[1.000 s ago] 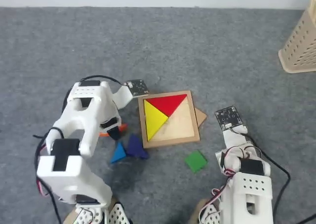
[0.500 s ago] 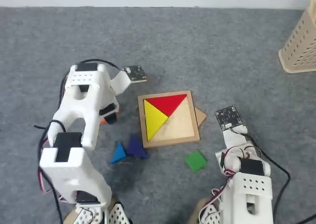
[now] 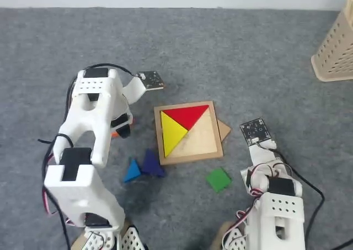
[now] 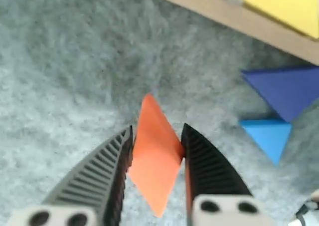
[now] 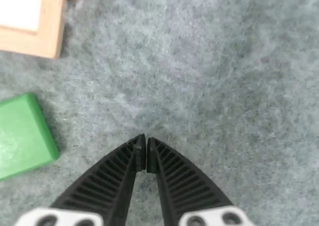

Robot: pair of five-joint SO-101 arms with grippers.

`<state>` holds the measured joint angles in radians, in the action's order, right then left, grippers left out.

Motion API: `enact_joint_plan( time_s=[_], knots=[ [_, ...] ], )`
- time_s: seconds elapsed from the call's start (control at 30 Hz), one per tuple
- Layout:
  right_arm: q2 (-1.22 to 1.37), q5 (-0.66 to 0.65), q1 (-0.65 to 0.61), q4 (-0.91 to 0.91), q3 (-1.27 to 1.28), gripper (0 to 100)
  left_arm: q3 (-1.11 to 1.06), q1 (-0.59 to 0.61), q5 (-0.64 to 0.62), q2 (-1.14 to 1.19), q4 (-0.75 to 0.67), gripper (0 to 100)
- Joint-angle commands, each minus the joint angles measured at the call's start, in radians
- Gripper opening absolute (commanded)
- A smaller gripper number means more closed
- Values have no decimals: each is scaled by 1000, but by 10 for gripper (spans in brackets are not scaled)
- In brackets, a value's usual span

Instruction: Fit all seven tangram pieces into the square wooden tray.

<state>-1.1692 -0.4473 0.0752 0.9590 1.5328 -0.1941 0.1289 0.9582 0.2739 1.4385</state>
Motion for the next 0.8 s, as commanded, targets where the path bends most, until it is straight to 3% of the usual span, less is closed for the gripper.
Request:
enact_joint_plan(
  time_s=[0.0,0.2,0.4,0.5,0.63,0.77],
  knots=[
    [-28,-8,-8,12,-5,6,39,-6,-57,-11,-20,163],
    [-28,-8,-8,13,-5,6,36,-6,-118,-11,-41,188],
    [-28,-8,-8,13,-5,6,33,-5,-307,-11,-34,187],
    [-28,-8,-8,13,-5,6,-24,-6,-290,-12,-23,170],
    [-28,-8,-8,13,-5,6,-114,5,-273,-11,-133,167],
    [-28,-8,-8,13,-5,6,-171,-3,-270,-9,-157,167]
  ],
)
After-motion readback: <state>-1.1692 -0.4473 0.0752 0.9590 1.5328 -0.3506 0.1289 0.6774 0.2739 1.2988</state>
